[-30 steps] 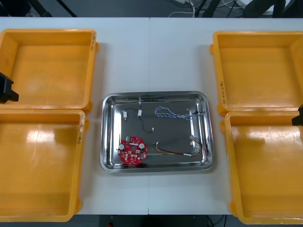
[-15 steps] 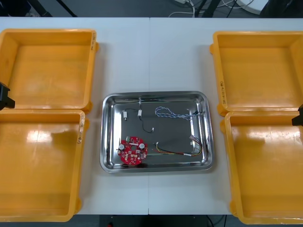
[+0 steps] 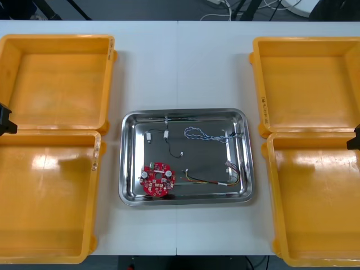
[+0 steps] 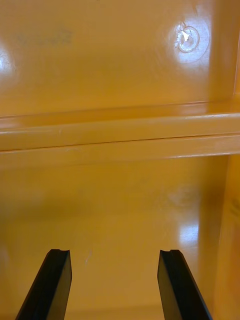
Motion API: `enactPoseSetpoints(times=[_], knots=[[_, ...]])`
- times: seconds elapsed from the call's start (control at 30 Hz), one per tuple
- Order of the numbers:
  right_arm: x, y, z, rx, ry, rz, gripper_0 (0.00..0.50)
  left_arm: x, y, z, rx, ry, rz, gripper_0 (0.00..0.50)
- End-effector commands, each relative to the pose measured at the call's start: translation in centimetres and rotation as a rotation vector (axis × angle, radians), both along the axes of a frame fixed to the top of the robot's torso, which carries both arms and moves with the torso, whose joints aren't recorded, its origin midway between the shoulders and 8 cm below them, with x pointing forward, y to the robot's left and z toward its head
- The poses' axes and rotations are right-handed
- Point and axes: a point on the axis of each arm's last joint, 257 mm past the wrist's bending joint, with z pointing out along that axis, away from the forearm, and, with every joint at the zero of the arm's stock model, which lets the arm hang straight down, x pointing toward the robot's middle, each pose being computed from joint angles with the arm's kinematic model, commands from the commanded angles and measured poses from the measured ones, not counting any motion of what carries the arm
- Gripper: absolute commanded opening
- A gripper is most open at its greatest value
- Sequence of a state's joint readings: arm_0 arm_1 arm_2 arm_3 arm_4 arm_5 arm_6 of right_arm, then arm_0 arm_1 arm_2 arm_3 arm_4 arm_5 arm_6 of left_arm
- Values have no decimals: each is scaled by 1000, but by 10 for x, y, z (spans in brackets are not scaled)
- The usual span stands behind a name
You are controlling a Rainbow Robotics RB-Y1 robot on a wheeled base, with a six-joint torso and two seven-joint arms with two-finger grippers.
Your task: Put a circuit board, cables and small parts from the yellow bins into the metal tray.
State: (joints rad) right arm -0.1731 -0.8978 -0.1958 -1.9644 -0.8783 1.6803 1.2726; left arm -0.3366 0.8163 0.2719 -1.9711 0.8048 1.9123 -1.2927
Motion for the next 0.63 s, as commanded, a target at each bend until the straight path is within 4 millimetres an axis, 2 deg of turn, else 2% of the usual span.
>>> enactPoseSetpoints(times=[0.03, 0.63], knots=[[1, -5, 11, -17, -30, 12, 500, -6, 17, 16, 98, -15, -94, 500], [1, -5, 11, -17, -30, 12, 500, -6, 16, 15, 96, -13, -97, 500]])
